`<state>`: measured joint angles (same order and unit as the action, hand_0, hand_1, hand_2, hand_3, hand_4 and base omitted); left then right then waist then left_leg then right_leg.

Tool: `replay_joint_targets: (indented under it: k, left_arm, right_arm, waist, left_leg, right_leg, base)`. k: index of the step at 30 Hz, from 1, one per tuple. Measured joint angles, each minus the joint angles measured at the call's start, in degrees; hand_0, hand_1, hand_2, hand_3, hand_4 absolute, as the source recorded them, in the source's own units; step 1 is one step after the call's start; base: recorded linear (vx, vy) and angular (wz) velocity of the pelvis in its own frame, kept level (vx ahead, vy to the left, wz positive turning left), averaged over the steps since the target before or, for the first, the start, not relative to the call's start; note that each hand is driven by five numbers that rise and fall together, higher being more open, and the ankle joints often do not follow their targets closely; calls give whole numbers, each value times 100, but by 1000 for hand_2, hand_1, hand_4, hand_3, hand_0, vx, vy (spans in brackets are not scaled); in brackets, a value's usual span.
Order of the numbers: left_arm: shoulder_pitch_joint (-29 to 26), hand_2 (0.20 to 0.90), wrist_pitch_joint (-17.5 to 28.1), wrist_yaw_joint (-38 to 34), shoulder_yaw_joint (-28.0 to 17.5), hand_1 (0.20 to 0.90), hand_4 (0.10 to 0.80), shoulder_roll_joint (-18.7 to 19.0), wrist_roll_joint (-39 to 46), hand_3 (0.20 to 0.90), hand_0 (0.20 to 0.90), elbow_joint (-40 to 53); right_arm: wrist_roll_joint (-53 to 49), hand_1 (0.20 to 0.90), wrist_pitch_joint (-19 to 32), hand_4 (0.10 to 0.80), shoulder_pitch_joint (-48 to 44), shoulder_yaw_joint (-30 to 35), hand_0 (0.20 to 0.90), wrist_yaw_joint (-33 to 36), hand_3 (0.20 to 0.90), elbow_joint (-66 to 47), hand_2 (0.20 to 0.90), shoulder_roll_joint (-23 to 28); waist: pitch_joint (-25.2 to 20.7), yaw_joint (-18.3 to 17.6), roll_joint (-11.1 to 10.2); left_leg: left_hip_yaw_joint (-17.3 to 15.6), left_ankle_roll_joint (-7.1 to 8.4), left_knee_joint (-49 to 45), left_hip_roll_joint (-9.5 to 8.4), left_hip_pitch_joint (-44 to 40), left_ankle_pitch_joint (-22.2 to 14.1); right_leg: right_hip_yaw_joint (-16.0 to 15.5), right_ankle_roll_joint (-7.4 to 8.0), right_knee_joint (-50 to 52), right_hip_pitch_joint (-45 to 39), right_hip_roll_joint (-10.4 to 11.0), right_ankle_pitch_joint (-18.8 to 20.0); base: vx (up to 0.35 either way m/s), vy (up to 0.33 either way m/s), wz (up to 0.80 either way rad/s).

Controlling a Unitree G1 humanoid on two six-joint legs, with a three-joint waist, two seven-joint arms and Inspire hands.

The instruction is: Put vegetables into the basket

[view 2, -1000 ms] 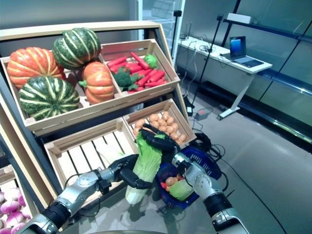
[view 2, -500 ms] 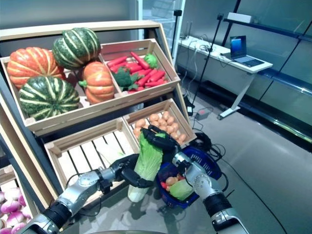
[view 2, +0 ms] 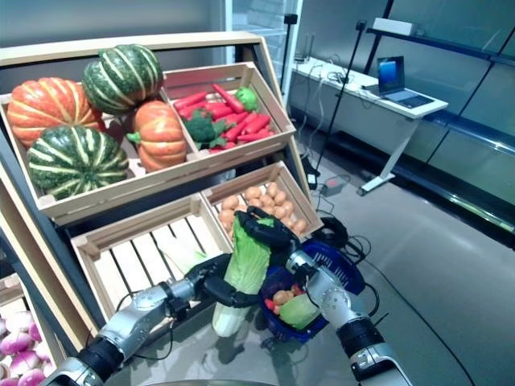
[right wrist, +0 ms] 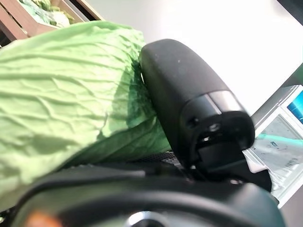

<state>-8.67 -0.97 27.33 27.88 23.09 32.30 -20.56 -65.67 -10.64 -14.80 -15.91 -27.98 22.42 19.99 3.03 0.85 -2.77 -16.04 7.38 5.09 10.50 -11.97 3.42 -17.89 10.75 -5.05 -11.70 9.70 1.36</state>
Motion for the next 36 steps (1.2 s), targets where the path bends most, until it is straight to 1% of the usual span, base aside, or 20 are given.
replay_joint_targets:
  k: [6, 13, 17, 20, 23, 26, 30, 36]
  left_arm:
    - [6, 900, 1, -13, -268, 900, 800, -16, 0, 900, 900, -58]
    - [8, 900, 7, -46, -547, 900, 800, -40, 0, 900, 900, -90]
    - [7, 900, 7, -50, -693, 900, 800, -41, 10, 900, 900, -123]
    - [9, 900, 7, -51, -790, 900, 800, -39, 11, 900, 900, -266]
    - [16, 900, 7, -51, -814, 900, 800, -10, 11, 900, 900, -303]
    - [17, 900, 7, -47, -813, 900, 800, -10, 11, 900, 900, -309]
    - [17, 900, 7, -6, -812, 900, 800, -12, 11, 900, 900, -309]
    - [22, 900, 9, 36, -811, 900, 800, -11, 12, 900, 900, -309]
  right_arm:
    - [1, 300, -10, 400, 1, 137, 300, 60, 300, 3, 300, 211]
    - [0, 300, -11, 400, 2, 306, 300, 122, 300, 28, 300, 427]
    - [0, 300, -11, 400, 29, 593, 300, 167, 300, 94, 300, 466]
    - [1, 300, -11, 400, 69, 779, 300, 222, 300, 98, 300, 611]
    - [0, 300, -10, 400, 85, 939, 300, 236, 300, 208, 300, 743]
    - [0, 300, -10, 400, 103, 950, 300, 305, 300, 227, 300, 828]
    - [0, 300, -10, 400, 104, 951, 300, 336, 300, 228, 300, 835]
    - [0, 300, -10, 400, 108, 1057, 300, 436, 300, 234, 300, 836]
  waist:
    - [136, -149, -9]
    - [144, -234, 3]
    - [147, -282, 9]
    - [149, -297, 12]
    - [151, -300, 15]
    - [157, -310, 25]
    - [160, -311, 31]
    - [160, -311, 31]
  left_leg:
    - [-46, -1, 0, 7, -31, 0]
    - [-149, 3, 0, 30, -61, -8]
    - [-165, 3, 1, 35, -69, -7]
    - [-188, 3, 1, 35, -75, -7]
    - [-209, 3, 1, 35, -68, -7]
    - [-227, 2, 1, 36, -60, -7]
    - [-227, 3, 1, 43, -67, -8]
    - [-237, 3, 3, 46, -77, -7]
  right_leg:
    - [57, -5, -1, 5, -7, 27]
    - [162, -19, -1, 43, -31, 43]
    - [178, -25, -2, 48, -36, 55]
    - [194, -27, -3, 60, -36, 63]
    - [202, -30, -2, 95, -39, 69]
    - [220, -33, -2, 108, -41, 77]
    - [294, -39, -3, 129, -49, 94]
    - [308, -43, -4, 128, -51, 103]
  base:
    - [11, -13, -5]
    - [2, -24, -8]
    - [0, 0, 0]
    - [5, -8, -3]
    - [10, -11, -3]
    - [8, -9, -4]
    - [7, -10, -5]
    - [0, 0, 0]
